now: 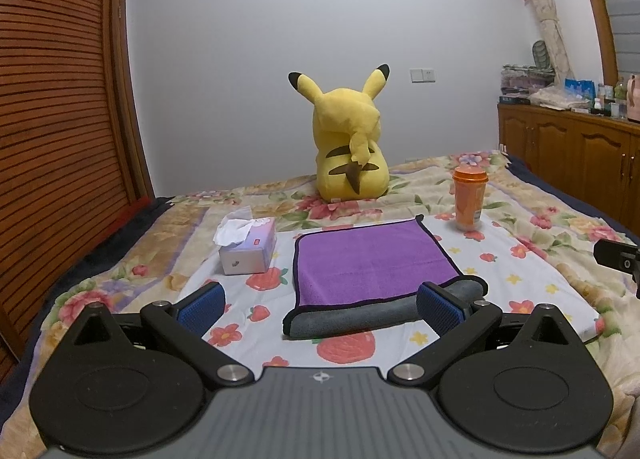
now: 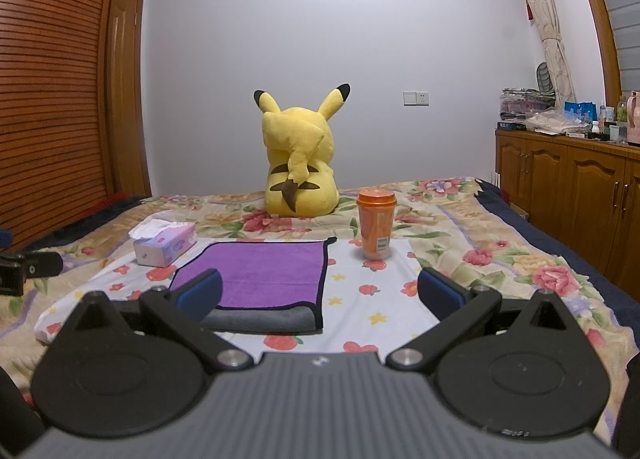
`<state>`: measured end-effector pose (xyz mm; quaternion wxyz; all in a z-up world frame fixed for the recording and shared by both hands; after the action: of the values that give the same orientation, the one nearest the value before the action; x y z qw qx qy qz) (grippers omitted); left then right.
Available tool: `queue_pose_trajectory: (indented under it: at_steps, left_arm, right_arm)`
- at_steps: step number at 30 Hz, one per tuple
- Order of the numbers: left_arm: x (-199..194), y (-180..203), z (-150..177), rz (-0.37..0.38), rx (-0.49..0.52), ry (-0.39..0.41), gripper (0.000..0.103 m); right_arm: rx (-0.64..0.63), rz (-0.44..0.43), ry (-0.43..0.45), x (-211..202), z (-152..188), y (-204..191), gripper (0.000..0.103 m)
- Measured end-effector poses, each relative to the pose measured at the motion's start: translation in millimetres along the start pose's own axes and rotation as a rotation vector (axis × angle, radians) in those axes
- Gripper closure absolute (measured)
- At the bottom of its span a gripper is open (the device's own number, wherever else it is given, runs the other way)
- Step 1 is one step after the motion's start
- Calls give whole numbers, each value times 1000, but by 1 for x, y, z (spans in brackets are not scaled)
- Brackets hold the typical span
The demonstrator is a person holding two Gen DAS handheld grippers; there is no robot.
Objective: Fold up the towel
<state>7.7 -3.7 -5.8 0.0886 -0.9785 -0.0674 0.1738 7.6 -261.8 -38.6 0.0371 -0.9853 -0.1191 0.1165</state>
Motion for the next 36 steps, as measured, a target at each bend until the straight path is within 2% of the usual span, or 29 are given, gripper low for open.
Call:
queue_pose_trajectory:
  at_steps: [36]
  left_arm:
    - [2, -2, 8, -1, 0, -12, 0]
  right_arm:
    - [-1, 2, -2, 0, 0, 0, 0]
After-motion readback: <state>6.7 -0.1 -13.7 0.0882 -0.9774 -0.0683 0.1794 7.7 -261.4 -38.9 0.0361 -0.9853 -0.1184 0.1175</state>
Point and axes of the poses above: each gripper's, at about its wrist camera, not at the fingertips, and x roughly the way its jaws point, y to its right, z to its underside, the point moved 1 cm from there along x, roughly the way its jaws point, and after that the axes turned 9 degrees about -z, right-handed, at the moved point
